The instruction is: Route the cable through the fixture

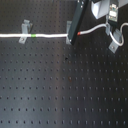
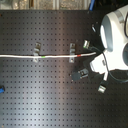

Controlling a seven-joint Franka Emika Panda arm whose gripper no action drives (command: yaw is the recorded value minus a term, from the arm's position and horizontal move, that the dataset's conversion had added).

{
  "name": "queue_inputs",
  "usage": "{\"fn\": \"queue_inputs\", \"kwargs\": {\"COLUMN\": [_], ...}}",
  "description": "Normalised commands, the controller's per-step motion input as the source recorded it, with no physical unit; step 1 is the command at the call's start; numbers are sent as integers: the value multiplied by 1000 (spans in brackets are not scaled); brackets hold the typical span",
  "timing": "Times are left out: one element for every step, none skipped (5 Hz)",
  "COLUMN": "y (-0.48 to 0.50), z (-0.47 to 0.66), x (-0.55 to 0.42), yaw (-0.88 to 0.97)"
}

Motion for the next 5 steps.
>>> {"fn": "queue_inputs", "kwargs": {"y": [-159, -71, -202, -187, -245], "z": [-553, -331, 96, 393, 197], "x": [-88, -145, -164, -42, -64], "yaw": [57, 57, 0, 0, 0]}}
